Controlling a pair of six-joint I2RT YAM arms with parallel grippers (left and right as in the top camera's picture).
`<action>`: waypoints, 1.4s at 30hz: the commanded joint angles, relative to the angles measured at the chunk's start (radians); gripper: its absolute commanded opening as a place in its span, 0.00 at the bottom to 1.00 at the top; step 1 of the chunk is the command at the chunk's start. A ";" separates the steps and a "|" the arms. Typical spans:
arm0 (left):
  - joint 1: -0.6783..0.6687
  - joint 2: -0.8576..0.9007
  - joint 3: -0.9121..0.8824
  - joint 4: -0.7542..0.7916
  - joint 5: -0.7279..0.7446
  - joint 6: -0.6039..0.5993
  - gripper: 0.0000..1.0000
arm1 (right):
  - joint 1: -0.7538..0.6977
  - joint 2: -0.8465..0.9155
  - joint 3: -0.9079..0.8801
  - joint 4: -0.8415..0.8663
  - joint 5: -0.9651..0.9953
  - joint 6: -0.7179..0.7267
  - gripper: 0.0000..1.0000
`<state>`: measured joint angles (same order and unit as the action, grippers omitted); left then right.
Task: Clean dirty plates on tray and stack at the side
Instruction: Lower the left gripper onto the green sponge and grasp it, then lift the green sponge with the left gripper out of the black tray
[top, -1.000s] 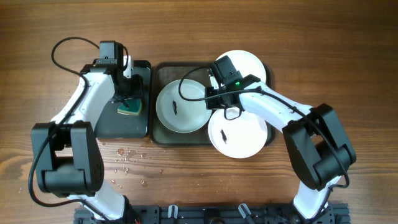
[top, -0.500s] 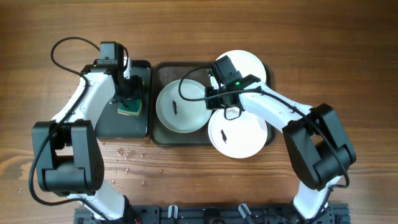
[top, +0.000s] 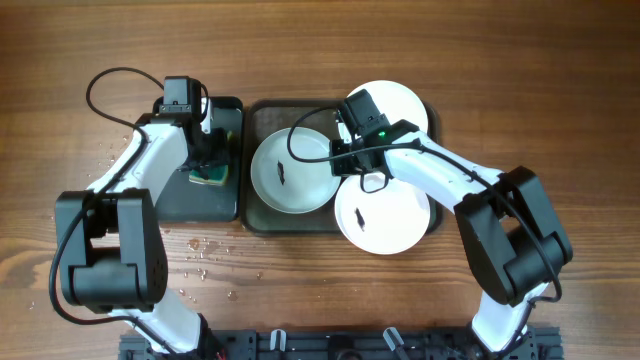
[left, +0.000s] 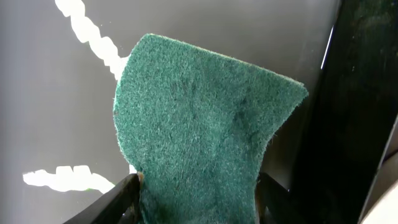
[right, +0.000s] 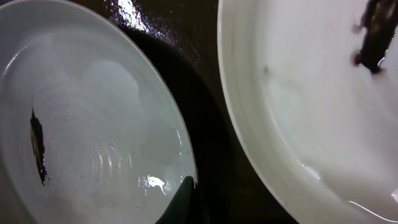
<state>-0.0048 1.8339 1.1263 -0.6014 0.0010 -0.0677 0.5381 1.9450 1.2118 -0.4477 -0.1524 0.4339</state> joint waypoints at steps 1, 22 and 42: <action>0.001 0.014 -0.019 0.008 -0.003 0.008 0.57 | -0.002 -0.018 -0.010 0.002 0.006 0.011 0.05; 0.010 -0.055 -0.039 0.008 -0.003 0.008 0.04 | -0.002 -0.018 -0.010 0.002 0.006 0.011 0.05; 0.010 -0.077 -0.108 0.040 -0.022 0.008 0.58 | -0.002 -0.018 -0.010 0.002 0.006 0.011 0.05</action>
<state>-0.0029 1.7653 1.0283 -0.5892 -0.0090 -0.0639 0.5381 1.9450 1.2118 -0.4477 -0.1524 0.4339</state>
